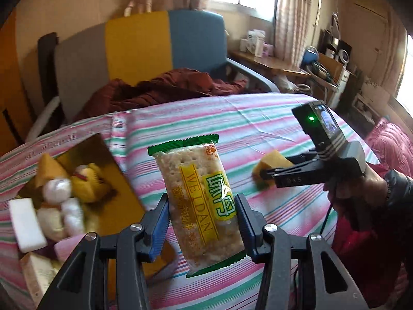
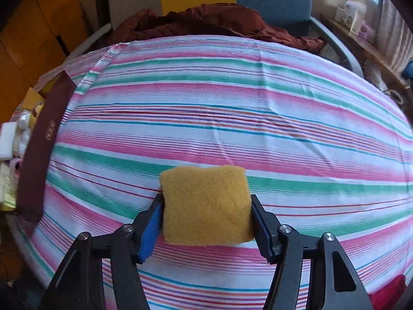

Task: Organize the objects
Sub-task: 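Carry the cracker pack and sponge over the gold tray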

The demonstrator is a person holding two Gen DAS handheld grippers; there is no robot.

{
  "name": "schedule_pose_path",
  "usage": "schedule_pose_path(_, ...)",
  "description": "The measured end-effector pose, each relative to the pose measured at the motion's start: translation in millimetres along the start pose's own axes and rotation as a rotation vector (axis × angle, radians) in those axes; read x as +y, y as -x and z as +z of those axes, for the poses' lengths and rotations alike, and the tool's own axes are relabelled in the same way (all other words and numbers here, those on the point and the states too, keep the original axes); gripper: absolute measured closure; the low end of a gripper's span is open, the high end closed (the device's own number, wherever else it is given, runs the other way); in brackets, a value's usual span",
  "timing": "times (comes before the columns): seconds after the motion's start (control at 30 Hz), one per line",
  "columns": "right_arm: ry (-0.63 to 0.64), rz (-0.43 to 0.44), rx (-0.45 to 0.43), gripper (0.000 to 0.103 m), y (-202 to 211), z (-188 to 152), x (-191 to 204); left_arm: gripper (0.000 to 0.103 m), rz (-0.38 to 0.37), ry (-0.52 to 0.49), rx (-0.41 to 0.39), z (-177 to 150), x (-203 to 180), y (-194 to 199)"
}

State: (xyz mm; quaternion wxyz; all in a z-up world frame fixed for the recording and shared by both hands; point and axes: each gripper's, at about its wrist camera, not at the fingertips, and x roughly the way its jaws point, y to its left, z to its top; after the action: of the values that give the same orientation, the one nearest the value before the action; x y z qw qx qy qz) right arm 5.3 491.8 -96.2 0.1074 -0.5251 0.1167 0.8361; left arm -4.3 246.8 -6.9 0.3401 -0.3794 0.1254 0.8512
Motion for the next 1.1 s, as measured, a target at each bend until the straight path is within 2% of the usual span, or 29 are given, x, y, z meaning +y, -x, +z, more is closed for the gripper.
schedule_pose_path(0.4, 0.013, 0.043, 0.030, 0.040, -3.6, -7.0, 65.4, 0.054, 0.041, 0.082, -0.027, -19.7, 41.1, 16.1)
schedule_pose_path(0.7, -0.006, 0.057, 0.034, 0.040, 1.1, -15.8, 88.0, 0.054, 0.026, 0.201, -0.028, -43.8, 85.7, 31.8)
schedule_pose_path(0.87, 0.003, 0.116, -0.025, 0.041, 18.7, -19.4, 111.5, 0.054, 0.036, 0.317, -0.089, -57.2, 132.4, 62.5)
schedule_pose_path(1.1, 0.056, 0.222, -0.135, 0.041, 53.4, -25.0, 159.9, 0.054, 0.111, 0.466, -0.143, -87.7, 196.0, 103.0)
